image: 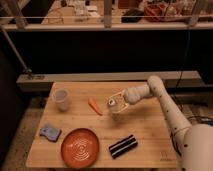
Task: Stand the bottle upright
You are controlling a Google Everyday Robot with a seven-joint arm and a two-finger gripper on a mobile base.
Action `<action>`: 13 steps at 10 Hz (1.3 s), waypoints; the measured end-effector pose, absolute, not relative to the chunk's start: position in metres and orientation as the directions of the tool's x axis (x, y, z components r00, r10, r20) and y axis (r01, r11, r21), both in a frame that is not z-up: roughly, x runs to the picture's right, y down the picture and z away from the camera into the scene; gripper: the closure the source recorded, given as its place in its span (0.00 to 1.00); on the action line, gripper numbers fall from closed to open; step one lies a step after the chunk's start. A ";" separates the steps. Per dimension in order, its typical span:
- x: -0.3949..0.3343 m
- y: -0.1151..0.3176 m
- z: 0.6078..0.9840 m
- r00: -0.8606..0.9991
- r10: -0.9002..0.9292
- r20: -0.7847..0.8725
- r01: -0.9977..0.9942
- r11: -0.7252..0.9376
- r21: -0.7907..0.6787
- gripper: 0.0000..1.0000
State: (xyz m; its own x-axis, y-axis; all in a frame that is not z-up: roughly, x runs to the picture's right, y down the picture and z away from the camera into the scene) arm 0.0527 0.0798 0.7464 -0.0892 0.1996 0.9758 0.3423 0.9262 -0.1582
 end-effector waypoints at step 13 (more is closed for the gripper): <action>0.055 0.079 0.762 -0.146 0.196 0.970 0.394 0.911 -0.124 0.95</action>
